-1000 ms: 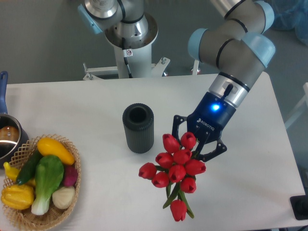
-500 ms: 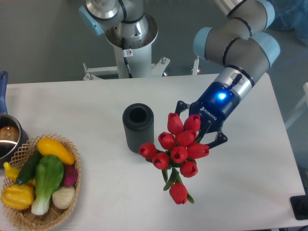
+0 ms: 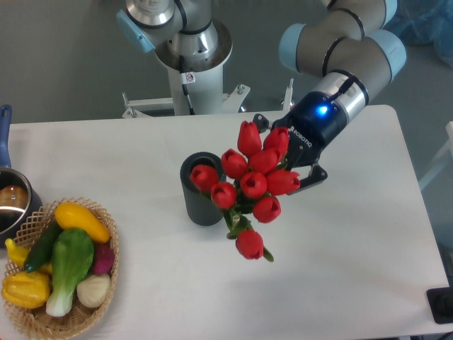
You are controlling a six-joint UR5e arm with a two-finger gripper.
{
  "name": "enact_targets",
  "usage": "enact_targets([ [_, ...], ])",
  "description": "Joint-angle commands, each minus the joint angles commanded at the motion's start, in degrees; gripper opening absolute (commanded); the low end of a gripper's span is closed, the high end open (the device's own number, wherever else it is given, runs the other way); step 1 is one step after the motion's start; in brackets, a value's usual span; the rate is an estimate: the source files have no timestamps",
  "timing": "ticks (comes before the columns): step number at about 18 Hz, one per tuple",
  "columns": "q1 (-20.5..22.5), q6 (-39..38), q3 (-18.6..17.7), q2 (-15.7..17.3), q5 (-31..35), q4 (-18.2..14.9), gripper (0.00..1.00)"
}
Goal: Insert the flowers into the vase
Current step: 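Raise the tulips above the vase, stems pointing down over its opening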
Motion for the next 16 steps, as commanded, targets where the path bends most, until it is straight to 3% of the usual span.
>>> enact_targets([
  [16, 2.73, 0.71, -8.35, 6.68, -4.31, -0.18, 0.42],
])
